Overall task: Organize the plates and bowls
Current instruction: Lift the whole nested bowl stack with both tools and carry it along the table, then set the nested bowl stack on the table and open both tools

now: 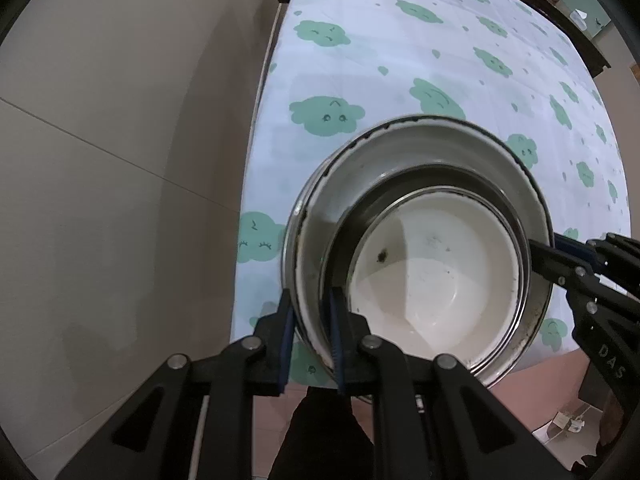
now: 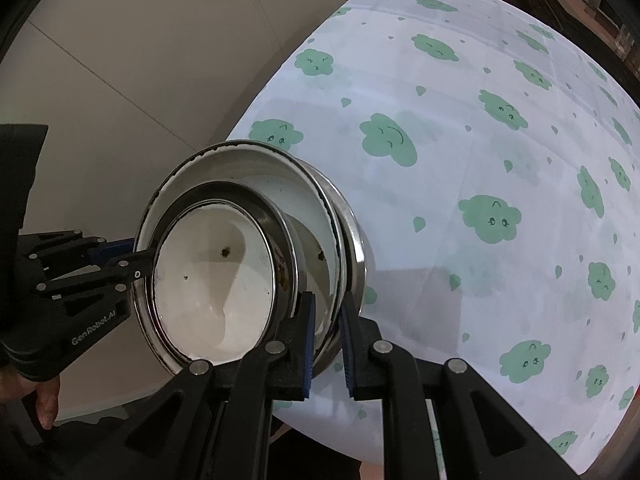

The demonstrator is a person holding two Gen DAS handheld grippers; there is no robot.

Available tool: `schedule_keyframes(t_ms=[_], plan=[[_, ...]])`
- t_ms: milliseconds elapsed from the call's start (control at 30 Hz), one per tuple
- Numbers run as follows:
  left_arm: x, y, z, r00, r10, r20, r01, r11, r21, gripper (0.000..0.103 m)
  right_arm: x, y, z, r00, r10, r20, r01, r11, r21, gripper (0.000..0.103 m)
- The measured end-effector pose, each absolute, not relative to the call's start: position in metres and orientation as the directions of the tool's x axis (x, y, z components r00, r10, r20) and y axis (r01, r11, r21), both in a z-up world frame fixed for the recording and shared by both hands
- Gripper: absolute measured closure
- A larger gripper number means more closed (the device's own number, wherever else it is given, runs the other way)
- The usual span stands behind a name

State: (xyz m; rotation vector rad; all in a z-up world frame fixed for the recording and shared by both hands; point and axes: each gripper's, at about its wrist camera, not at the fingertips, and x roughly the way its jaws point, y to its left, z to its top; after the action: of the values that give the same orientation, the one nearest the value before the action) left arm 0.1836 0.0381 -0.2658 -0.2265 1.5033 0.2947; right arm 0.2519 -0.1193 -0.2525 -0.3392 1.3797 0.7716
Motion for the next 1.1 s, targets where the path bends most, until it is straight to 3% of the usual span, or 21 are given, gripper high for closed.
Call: schedule_keyframes(t_ms=[233,300,367,500,867,1000,1100], plan=[[0.179,0.038,-0.256,0.087,0.068,-0.994,-0.334,0.942,0.035,0.084,0.248,-0.126,-0.239,0.06,0.336,-0.94,-0.657,0.722,0.216,0.083],[0.178,0.037,-0.25,0.105,0.079,-0.991,-0.32,0.947,0.042,0.083,0.245,-0.129,-0.236,0.075,0.344,-0.936,-0.65,0.728,0.215,0.066],[0.176,0.037,-0.246,0.118,0.077,-0.99,-0.314,0.949,0.036,0.083,0.242,-0.131,-0.234,0.092,0.344,-0.934,-0.647,0.734,0.206,0.058],[0.164,0.037,-0.235,0.162,0.061,-0.985,-0.3,0.954,0.01,0.073,0.231,-0.133,-0.229,0.132,0.339,-0.931,-0.636,0.75,0.183,0.058],[0.115,0.029,-0.183,0.354,0.024,-0.935,-0.12,0.993,-0.019,0.069,0.161,-0.16,-0.188,0.34,0.296,-0.893,-0.5,0.861,0.095,0.058],[0.095,0.024,-0.151,0.463,0.013,-0.886,-0.052,0.999,-0.013,0.057,0.121,-0.176,-0.153,0.476,0.287,-0.831,-0.432,0.9,0.064,0.058],[0.08,0.02,-0.129,0.536,-0.003,-0.844,-0.01,1.0,-0.01,0.055,0.093,-0.185,-0.123,0.593,0.258,-0.763,-0.394,0.919,0.004,0.058]])
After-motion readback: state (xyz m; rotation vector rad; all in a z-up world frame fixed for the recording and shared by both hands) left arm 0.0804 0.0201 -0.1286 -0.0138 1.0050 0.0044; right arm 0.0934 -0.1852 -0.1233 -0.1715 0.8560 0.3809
